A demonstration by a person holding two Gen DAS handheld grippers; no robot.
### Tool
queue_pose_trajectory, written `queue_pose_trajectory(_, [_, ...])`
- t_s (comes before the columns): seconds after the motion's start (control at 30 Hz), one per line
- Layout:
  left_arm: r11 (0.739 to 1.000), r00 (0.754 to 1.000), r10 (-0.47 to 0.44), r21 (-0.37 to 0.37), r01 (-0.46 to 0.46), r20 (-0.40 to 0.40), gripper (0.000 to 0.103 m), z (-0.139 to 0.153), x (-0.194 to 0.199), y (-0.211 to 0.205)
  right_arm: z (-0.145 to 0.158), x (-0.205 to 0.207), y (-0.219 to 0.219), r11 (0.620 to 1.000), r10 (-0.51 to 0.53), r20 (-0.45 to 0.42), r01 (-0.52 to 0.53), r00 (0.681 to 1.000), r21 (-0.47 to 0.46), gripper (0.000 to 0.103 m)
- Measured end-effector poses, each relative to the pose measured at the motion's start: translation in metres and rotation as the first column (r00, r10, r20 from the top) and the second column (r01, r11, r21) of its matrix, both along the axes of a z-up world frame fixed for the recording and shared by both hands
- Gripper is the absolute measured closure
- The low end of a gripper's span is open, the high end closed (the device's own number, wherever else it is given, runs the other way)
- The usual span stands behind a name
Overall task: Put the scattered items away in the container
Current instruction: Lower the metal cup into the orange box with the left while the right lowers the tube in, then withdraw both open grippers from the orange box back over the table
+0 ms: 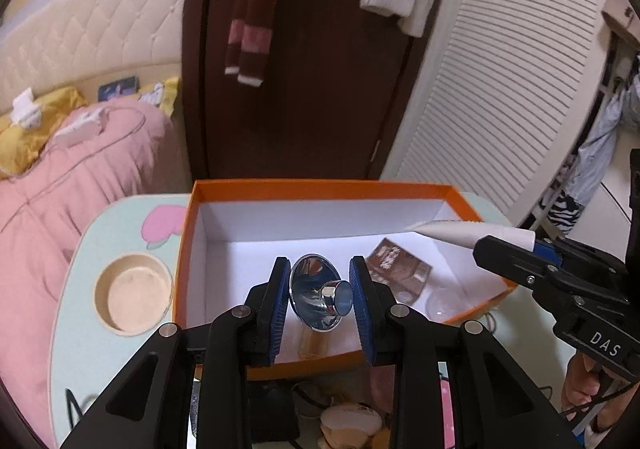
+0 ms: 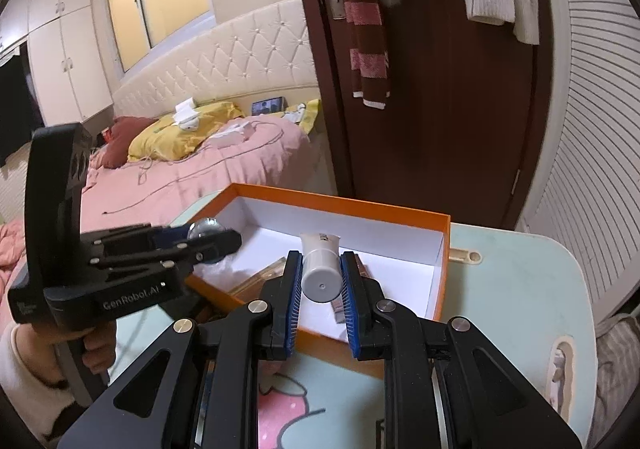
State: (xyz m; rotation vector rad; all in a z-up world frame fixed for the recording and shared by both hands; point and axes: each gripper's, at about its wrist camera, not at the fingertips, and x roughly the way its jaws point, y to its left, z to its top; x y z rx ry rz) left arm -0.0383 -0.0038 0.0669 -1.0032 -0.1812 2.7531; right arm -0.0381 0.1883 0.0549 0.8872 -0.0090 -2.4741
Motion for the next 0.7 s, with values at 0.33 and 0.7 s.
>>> queue_pose_trajectory(0.33, [0.999,1.0,0.023,0.024,-0.023,0.017,0.041,-0.008,-0.002,-0.001,-0.012,-0.01,0.012,0.994,-0.09,0.071,0.095,0.993,-0.061,0.077])
queue_pose_trajectory(0.7, [0.999,0.999,0.052,0.006,-0.052,0.001,0.031,0.005,0.056,-0.012,0.003,0.035,0.012,0.997,-0.041,0.109,0.048,0.993,-0.064,0.075])
